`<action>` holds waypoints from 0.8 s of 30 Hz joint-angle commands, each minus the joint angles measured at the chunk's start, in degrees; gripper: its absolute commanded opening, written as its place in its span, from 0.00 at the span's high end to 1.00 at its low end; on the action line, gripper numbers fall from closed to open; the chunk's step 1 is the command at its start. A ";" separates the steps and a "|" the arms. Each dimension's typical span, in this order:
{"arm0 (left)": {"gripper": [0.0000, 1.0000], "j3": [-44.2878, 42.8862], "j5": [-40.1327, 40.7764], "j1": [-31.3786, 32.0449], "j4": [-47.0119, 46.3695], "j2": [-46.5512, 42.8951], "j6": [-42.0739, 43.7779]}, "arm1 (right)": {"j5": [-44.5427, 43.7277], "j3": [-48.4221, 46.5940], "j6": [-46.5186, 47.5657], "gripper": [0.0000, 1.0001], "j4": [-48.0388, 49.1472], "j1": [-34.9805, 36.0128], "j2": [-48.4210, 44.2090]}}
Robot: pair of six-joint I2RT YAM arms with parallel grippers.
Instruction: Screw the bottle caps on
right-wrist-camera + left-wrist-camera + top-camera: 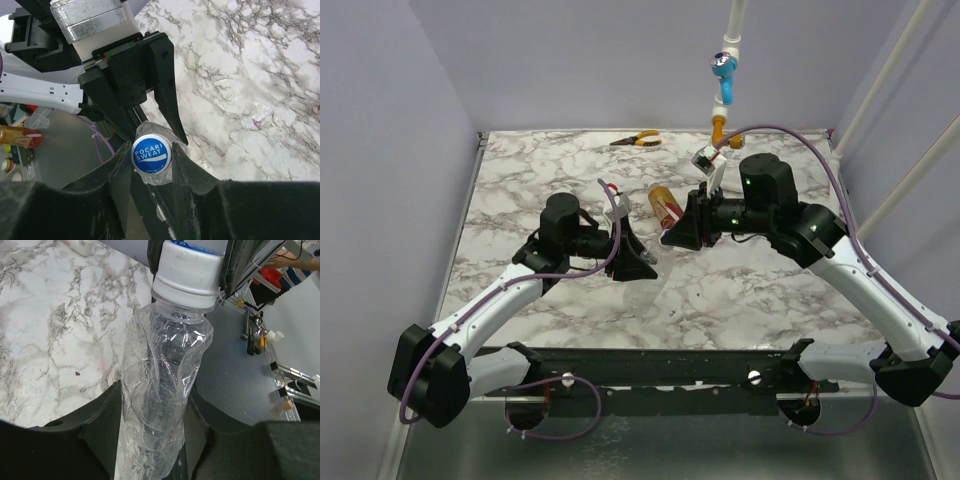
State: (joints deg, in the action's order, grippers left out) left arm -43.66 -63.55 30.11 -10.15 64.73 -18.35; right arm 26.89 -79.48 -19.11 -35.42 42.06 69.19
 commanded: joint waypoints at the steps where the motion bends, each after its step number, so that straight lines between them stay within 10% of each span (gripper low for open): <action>1: 0.96 -0.51 0.87 -0.14 -2.45 0.39 -0.62 | -0.74 -0.05 -1.44 0.80 -1.36 0.22 0.97; 19: 0.95 1.26 68.38 14.44 1.25 -6.89 9.83 | -21.96 -1.63 -25.53 0.97 -7.77 0.30 12.98; 21: 0.95 0.96 68.83 14.84 2.19 -6.15 10.06 | -23.67 -2.66 -26.09 0.85 -7.49 0.30 13.72; 24: 0.94 0.94 70.58 14.56 4.82 -5.20 8.95 | -29.58 -5.69 -25.66 0.41 -7.79 0.16 12.23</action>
State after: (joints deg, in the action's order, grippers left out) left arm -40.69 -5.37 45.17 -1.32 59.96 -10.83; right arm 5.41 -83.00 -41.10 -38.13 41.82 81.25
